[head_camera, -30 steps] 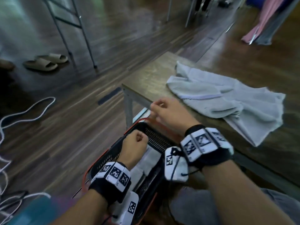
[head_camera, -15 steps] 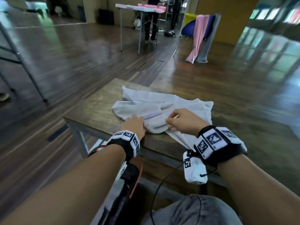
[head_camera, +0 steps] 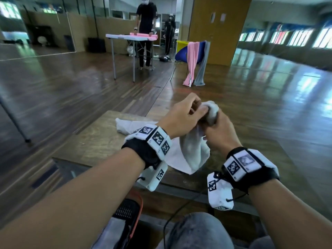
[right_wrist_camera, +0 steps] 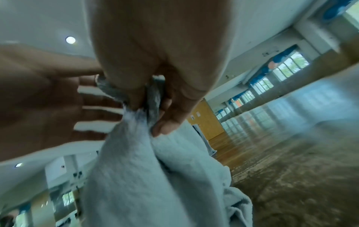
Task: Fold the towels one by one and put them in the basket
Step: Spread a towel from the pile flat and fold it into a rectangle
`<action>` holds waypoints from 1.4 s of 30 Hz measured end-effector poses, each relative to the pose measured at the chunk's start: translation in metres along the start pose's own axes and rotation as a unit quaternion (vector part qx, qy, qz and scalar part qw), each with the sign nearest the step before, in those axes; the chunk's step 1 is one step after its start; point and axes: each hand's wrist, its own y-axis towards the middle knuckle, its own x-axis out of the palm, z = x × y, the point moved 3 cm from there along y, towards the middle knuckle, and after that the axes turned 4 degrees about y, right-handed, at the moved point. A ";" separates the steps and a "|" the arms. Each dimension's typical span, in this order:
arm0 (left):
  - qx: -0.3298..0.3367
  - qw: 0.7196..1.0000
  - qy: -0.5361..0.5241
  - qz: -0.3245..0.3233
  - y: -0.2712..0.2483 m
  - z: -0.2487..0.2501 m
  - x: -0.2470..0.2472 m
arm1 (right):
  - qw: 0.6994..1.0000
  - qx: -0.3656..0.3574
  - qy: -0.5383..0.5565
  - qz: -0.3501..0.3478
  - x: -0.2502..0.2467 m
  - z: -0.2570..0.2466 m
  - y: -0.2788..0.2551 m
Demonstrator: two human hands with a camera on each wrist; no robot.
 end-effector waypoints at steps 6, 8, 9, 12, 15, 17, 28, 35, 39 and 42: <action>-0.060 0.983 0.020 -0.175 -0.002 0.019 0.049 | 0.960 0.037 0.260 0.098 -0.080 0.005 -0.020; -0.047 0.988 0.023 -0.146 0.003 0.031 0.060 | 0.958 0.009 0.273 0.084 -0.100 0.000 -0.024; -0.048 0.991 0.005 -0.121 0.008 0.039 0.063 | 0.962 -0.018 0.258 0.088 -0.110 -0.003 -0.025; -0.028 0.999 -0.036 -0.030 0.031 0.067 0.068 | 0.961 -0.125 0.219 0.117 -0.139 -0.013 -0.023; 0.014 0.997 -0.071 0.031 0.046 0.092 0.071 | 0.962 -0.198 0.154 0.111 -0.162 0.002 -0.018; 0.019 0.999 -0.019 0.029 0.049 0.094 0.081 | 0.980 -0.150 0.106 0.075 -0.170 0.033 -0.021; -0.090 0.970 0.086 -0.209 0.000 -0.010 0.185 | 0.953 0.236 -0.135 -0.134 -0.148 0.196 -0.107; -0.063 0.958 -0.013 -0.279 0.002 -0.024 0.238 | 0.954 0.195 -0.188 -0.132 -0.135 0.197 -0.106; -0.032 0.935 -0.119 -0.333 -0.006 -0.019 0.251 | 0.950 0.161 -0.225 -0.146 -0.124 0.194 -0.092; -0.032 0.930 -0.140 -0.340 -0.004 -0.017 0.253 | 0.956 0.130 -0.218 -0.146 -0.117 0.190 -0.077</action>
